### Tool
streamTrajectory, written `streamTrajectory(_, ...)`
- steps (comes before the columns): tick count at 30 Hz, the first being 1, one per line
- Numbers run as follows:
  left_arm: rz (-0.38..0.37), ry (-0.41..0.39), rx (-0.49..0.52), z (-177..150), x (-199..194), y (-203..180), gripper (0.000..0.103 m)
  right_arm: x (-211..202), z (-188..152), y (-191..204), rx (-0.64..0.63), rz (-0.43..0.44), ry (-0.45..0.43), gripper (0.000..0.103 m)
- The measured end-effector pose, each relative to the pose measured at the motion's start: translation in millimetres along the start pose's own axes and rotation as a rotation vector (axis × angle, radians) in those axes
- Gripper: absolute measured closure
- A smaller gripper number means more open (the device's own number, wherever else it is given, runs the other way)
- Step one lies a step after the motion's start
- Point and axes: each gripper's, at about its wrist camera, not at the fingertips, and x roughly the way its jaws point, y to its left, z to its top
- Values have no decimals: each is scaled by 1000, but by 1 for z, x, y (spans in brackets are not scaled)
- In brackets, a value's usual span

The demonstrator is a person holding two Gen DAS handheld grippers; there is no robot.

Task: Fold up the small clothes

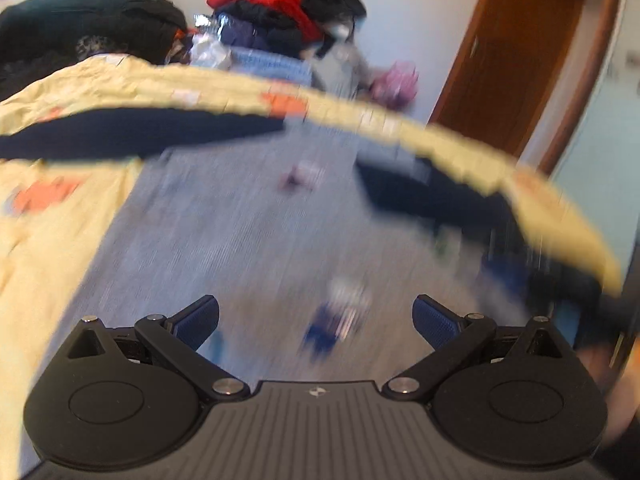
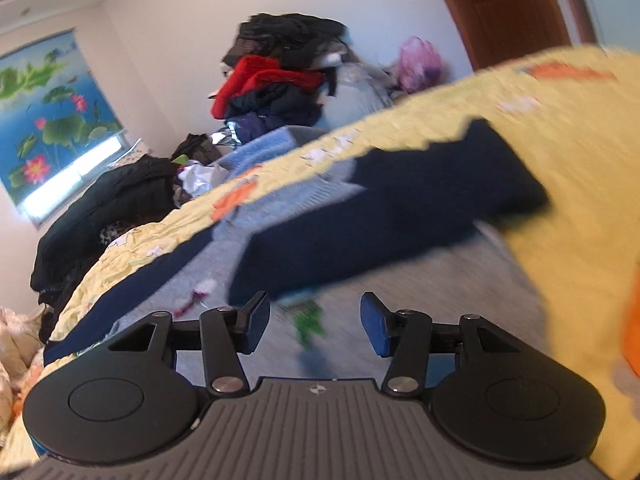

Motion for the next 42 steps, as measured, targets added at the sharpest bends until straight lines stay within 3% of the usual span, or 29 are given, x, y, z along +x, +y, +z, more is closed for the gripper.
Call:
streamTrajectory(2, -66, 5, -44, 29, 21, -2, 0, -4, -2, -14, 95, 38, -18, 48)
streamTrajectory(5, -220, 133, -141, 66, 75, -2, 0, -2, -4, -18, 112, 56, -17, 47)
streamTrajectory(8, -294, 223, -226, 85, 127, -5, 0, -3, -6, -25, 143, 88, -20, 47)
streamTrajectory(11, -322, 281, -239, 91, 164, -17, 2, -6, -6, -27, 157, 110, -23, 46)
streamTrajectory(12, -309, 287, -226, 89, 174, -23, 8, -7, -6, -27, 157, 114, -24, 46)
streamTrajectory(14, -278, 303, -198, 91, 187, -32, 32, -8, -6, -25, 154, 122, -25, 43)
streamTrajectory(15, -252, 314, -185, 91, 192, -35, 54, -8, -7, -25, 153, 127, -26, 42)
streamTrajectory(18, -228, 303, -158, 92, 200, -43, 63, -8, -6, -23, 152, 139, -27, 40)
streamTrajectory(19, -214, 301, -148, 93, 201, -44, 83, -9, -6, -23, 153, 141, -28, 39)
streamTrajectory(20, -191, 301, -129, 95, 203, -48, 93, -9, -6, -23, 155, 142, -29, 39)
streamTrajectory(24, -135, 265, -45, 107, 196, -54, 96, -9, -6, -23, 156, 142, -30, 39)
streamTrajectory(30, -99, 102, 97, 126, 156, -52, 96, -10, -6, -21, 148, 134, -28, 39)
streamTrajectory(39, 94, 136, 7, 109, 159, 32, 96, -10, -4, -18, 131, 118, -23, 39)
streamTrajectory(42, 93, 118, 6, 94, 162, 45, 96, -9, -4, -16, 122, 110, -20, 39)
